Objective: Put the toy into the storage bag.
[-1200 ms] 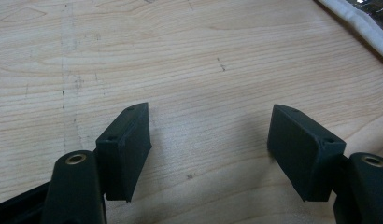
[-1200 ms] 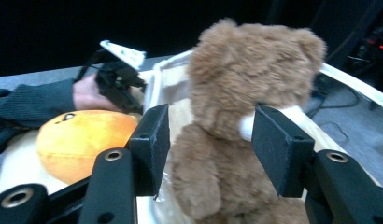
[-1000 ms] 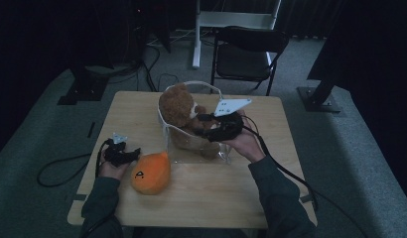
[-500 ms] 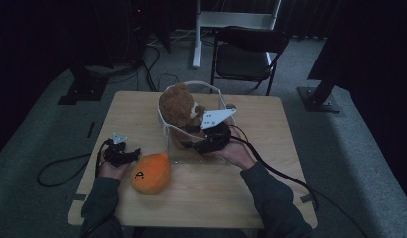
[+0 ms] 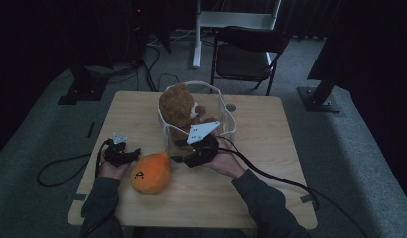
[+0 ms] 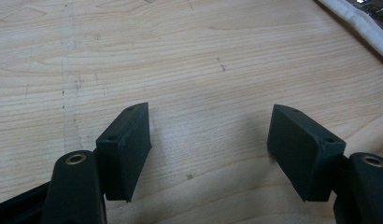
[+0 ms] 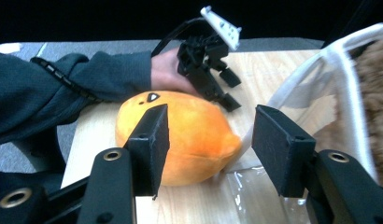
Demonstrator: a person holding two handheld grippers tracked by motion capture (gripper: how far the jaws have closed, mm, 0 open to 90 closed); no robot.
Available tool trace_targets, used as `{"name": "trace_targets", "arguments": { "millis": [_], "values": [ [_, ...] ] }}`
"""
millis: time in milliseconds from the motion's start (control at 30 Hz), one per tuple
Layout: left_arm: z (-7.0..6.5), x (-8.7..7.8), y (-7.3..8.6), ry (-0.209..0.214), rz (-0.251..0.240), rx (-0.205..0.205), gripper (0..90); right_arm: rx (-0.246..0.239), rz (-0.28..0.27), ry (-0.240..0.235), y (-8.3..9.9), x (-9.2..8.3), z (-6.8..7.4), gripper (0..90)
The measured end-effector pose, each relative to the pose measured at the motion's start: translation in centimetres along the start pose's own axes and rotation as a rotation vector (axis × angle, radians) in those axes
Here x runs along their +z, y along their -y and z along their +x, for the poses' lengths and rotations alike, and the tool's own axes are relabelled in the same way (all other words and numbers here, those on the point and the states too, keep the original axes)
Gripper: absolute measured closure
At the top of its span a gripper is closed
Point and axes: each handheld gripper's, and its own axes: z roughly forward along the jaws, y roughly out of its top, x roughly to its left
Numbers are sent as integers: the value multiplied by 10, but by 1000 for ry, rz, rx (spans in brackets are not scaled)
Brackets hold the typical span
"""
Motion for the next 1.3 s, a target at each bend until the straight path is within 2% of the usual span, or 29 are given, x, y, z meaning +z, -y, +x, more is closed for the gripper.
{"name": "trace_targets", "arguments": {
  "millis": [400,700,900,1167,1300],
  "values": [
    [0,0,0,0,0,0,306,8,29,-47,9,31,14,347],
    [0,0,0,0,0,1,306,52,36,-56,14,54,14,139],
    [0,0,0,0,0,0,306,55,39,-81,16,70,17,124],
    [0,0,0,0,0,0,306,68,41,-81,22,87,21,119],
    [0,0,0,0,0,0,306,60,43,-76,23,94,24,119]
  ]
}}
